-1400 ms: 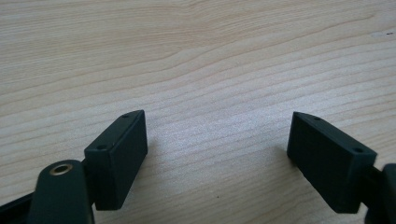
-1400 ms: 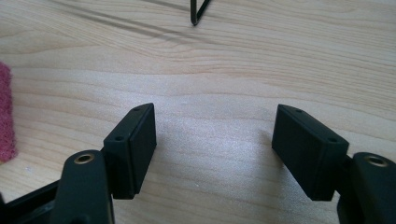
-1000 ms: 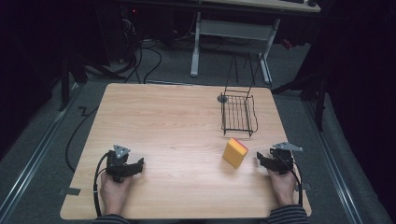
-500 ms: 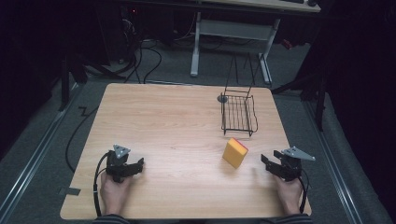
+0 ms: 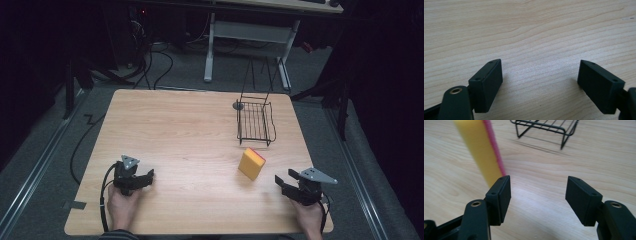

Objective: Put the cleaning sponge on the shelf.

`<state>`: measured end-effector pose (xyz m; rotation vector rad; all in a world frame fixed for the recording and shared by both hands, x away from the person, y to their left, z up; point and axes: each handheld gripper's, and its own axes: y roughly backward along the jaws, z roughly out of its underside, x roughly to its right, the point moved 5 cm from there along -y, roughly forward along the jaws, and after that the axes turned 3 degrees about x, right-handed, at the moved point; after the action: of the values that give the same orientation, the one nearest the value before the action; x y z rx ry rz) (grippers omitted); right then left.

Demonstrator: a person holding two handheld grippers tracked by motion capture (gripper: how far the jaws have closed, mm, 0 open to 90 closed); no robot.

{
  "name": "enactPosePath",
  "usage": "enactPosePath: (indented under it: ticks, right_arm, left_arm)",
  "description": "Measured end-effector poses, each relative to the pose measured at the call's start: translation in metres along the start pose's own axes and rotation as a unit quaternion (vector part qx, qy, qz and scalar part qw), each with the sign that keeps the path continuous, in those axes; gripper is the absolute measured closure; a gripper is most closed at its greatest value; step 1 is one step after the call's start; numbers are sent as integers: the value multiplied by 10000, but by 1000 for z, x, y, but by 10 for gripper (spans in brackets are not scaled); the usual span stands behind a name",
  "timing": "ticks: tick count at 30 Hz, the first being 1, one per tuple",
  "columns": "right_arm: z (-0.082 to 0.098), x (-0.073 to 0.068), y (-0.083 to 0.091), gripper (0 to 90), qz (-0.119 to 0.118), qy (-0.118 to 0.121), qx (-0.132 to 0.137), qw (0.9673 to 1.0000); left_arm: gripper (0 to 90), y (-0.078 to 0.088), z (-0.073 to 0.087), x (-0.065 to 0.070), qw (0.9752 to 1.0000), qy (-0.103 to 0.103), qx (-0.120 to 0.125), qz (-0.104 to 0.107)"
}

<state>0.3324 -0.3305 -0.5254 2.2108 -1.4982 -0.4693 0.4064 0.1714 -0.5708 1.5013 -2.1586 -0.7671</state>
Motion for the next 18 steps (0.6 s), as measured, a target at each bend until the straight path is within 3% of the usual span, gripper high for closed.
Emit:
enactPosePath:
  ticks: [9, 18]
  right_arm:
    - [-7, -24, -2, 349, -330, 246, 46, 9991]
    - [-15, -40, -16, 340, -462, 416, 31, 9981]
  left_arm:
    - [208, 0, 0, 0, 10000, 2, 1, -2]
    - [207, 0, 0, 0, 10000, 0, 0, -3]
